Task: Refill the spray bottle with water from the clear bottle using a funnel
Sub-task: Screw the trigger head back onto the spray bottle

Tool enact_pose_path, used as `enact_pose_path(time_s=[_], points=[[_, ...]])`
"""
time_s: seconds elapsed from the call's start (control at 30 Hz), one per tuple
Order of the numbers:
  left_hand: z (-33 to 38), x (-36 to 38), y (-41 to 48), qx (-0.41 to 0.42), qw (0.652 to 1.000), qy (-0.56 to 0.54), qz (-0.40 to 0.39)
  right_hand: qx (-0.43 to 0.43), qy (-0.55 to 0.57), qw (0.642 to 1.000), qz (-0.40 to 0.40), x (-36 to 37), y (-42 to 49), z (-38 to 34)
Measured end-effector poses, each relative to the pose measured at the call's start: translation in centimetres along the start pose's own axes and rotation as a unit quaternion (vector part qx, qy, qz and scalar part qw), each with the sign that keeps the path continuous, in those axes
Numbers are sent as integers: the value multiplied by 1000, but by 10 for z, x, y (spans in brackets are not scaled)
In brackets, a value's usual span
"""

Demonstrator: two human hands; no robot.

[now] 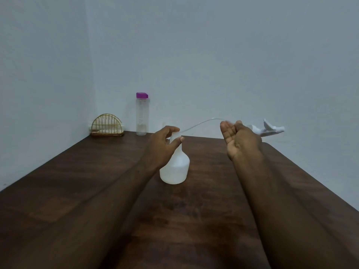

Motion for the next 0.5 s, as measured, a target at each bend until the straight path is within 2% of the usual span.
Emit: enact_pose_path(time_s=[0.3,0.4,0.5], points=[[-11,6,-3,-8,999,-42,20,-115,-98,989,6,16,16,-8],[-15,9,-4,-7,998,-48,28,-176,-227,958,-20,24,15,-9],[-18,11,-7,-4,998,-54,41,-212,-355,904,-107,45,6,3]])
Point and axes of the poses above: each hand's wrist, its own y-axis towards the middle knuckle, its own x-axis out of the palm, z = x × y, the point moved 7 cm from there along y, towards the middle knuckle, and after that the axes turned 5 degrees about -y, right-handed, at the moved point
